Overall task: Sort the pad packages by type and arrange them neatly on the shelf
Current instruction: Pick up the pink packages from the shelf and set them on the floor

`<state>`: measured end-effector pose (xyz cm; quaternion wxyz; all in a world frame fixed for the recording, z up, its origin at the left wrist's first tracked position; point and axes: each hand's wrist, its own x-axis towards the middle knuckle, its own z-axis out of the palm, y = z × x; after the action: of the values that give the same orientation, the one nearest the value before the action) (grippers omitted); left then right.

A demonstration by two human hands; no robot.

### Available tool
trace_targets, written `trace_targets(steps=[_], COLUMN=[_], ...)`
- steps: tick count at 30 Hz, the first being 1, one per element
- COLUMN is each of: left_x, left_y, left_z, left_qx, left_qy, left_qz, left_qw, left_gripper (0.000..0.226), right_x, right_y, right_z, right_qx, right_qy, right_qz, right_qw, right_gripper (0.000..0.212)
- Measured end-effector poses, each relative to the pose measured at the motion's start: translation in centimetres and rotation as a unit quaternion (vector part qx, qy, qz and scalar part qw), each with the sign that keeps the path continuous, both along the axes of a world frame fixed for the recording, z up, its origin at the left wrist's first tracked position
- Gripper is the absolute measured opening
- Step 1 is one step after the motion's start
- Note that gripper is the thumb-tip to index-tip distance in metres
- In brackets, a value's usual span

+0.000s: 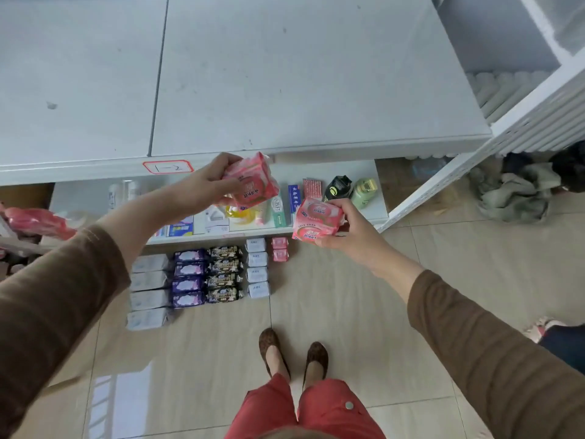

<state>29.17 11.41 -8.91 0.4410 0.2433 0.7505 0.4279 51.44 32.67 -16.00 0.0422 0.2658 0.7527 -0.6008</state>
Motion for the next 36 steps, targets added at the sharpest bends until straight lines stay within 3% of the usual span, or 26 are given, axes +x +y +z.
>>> trace_targets(steps=[5,11,17,22,30,36], left_x=[5.1,10.8,13.1,12.4,9.5,7.3], left_y=[-3.6,-5.9,-5.5,-3.1,1.7,3.7], left_z=[-8.6,-22.5,-37.6,-50.4,-67.6,-75.9], left_qx=[-0.098,-0.168,-0.213,-0.235,-0.231,-0.244], left_qy=[0.018,0.040,0.073,0.138,0.232,0.353], left_qz=[-0.044,0.019,0.001,-0.037,-0.053,-0.115], left_qw=[0.994,0.985,0.974,0.961,0.943,0.896], left_gripper=[0.044,0.060,0.042,0.047,0.060,0.053], right_x=[4.9,10.0,12.3,11.5,8.6,7.1], right_y=[-1.3,-3.1,-5.4,-7.0,-9.0,-8.8], right_z=[-7.4,-19.0,-31.0,-42.7,-59.3,-66.9], right_qx=[-0.014,0.002,0.025,0.095,0.102,0.108], right_qy=[-0.064,-0.133,-0.171,-0.166,-0.119,-0.105], right_qz=[-0.001,-0.040,-0.038,-0.036,-0.060,-0.062], right_qw=[0.998,0.990,0.984,0.981,0.986,0.987], right_gripper=[0.062,0.062,0.048,0.049,0.046,0.049])
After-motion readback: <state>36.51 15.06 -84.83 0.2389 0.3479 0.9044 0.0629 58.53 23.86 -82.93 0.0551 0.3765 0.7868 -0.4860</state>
